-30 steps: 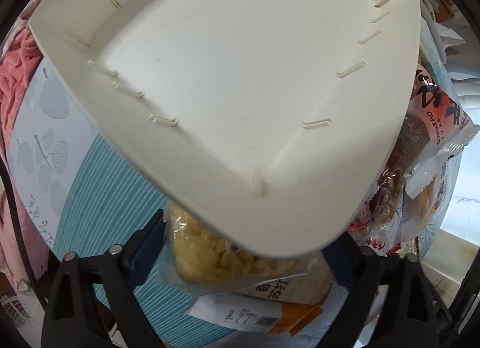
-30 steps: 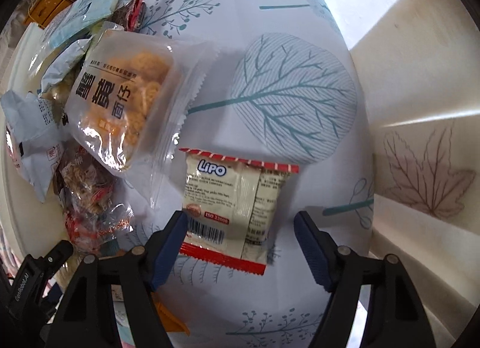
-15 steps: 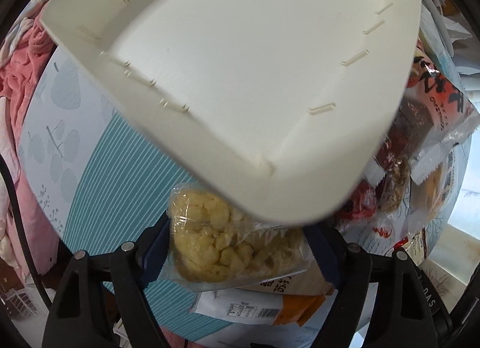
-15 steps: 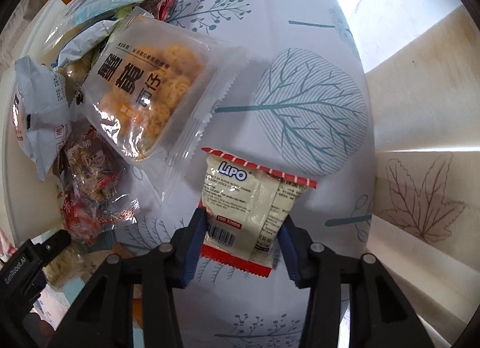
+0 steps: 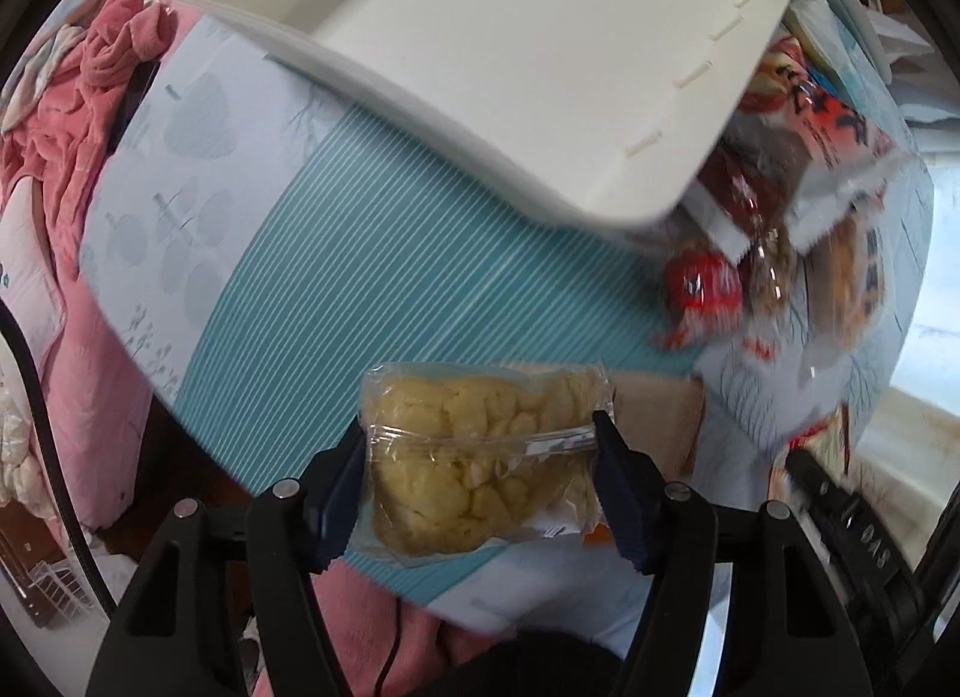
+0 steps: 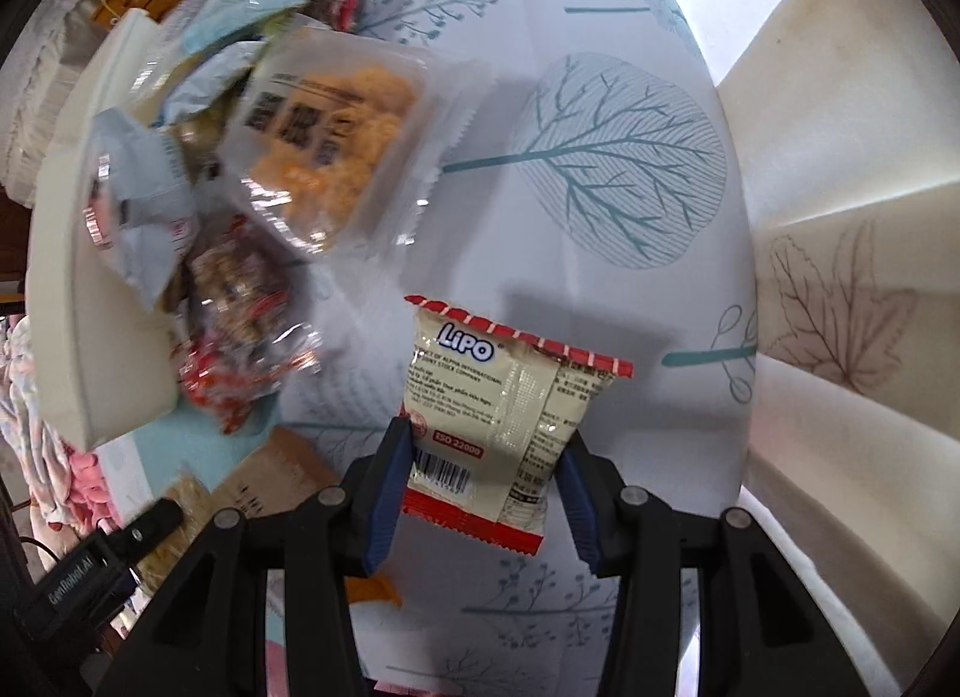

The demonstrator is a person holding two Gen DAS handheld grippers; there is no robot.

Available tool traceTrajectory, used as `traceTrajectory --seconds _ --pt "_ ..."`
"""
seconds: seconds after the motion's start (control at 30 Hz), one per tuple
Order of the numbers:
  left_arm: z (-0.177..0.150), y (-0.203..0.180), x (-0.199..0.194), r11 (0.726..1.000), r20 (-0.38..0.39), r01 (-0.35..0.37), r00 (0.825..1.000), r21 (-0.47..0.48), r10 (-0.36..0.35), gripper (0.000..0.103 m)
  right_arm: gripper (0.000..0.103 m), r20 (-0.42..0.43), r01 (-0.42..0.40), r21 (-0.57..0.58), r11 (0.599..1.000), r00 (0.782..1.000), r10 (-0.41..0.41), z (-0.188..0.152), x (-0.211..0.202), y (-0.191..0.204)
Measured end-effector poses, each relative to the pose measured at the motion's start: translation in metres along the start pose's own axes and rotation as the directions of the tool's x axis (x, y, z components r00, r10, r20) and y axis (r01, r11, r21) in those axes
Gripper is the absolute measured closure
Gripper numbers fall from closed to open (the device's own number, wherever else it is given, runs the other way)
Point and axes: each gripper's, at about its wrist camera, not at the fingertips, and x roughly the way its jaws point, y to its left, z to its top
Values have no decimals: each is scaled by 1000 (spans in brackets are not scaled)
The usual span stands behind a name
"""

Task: Organize snacks
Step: 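Carry both packs into the white tray and open both grippers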

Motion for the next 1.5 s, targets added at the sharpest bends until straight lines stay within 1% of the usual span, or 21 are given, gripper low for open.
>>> traceTrajectory --seconds 0.13,0.23,0.3,0.33,0.37,0.4,0.47,0.5,0.57,0.6,0.63,0.73,0.77,0.97,1.1,1.2,1.33,1.37,1.5 --pt "-16 16 -19 1000 -20 25 999 14 -25 36 56 43 -6 -22 1000 999 7 -6 -13 3" --pt "-25 19 -37 998 -15 53 999 31 -52 36 56 87 3 -53 999 996 2 -9 -28 7" --pt "-40 31 -47 996 -14 79 997 45 -78 36 56 111 10 -71 997 994 -2 -13 -40 16" --pt "-43 33 -56 992 -13 105 994 67 -104 36 56 123 14 -81 997 992 -4 -14 -45 17" --pt "-42 21 -71 990 -12 117 993 80 -116 36 56 133 18 -88 996 991 -6 -15 -49 19" --pt "-43 21 -82 986 -3 134 991 104 -134 36 56 140 20 -89 996 990 -7 -20 -48 22" --pt "-47 19 -104 976 23 149 988 159 -155 36 56 157 24 -92 995 988 -10 -26 -52 27" --pt "-47 19 -112 970 34 156 986 185 -165 36 56 165 27 -92 995 986 -11 -34 -49 35" --pt "-44 19 -126 956 45 178 980 234 -193 36 56 185 33 -86 996 983 -16 -39 -53 42" --pt "-42 19 -131 948 52 187 977 259 -207 36 56 195 34 -79 996 981 -18 -50 -45 60" --pt "-39 20 -139 936 64 192 973 295 -220 36 56 207 36 -70 997 978 -21 -62 -40 77" --pt "-28 24 -158 911 91 200 965 361 -248 36 56 241 36 -39 999 970 -25 -74 -48 94" --pt "-25 24 -163 906 99 198 963 373 -251 36 56 251 33 -31 999 968 -24 -80 -56 98" --pt "2 40 -193 854 138 204 943 479 -303 36 56 318 0 36 999 948 -12 -90 -70 129" --pt "22 55 -208 819 172 205 923 536 -344 36 56 369 -39 59 997 929 14 -95 -76 154" --pt "41 68 -216 797 191 204 909 569 -369 36 56 409 -70 55 996 912 41 -99 -80 177" --pt "63 82 -218 782 209 191 902 593 -379 36 56 459 -103 28 994 885 79 -105 -81 207" --pt "68 85 -217 779 213 187 900 598 -380 36 56 477 -112 17 994 874 90 -108 -82 217" --pt "92 96 -214 756 229 172 890 632 -394 36 56 524 -138 -18 990 843 127 -115 -83 242"
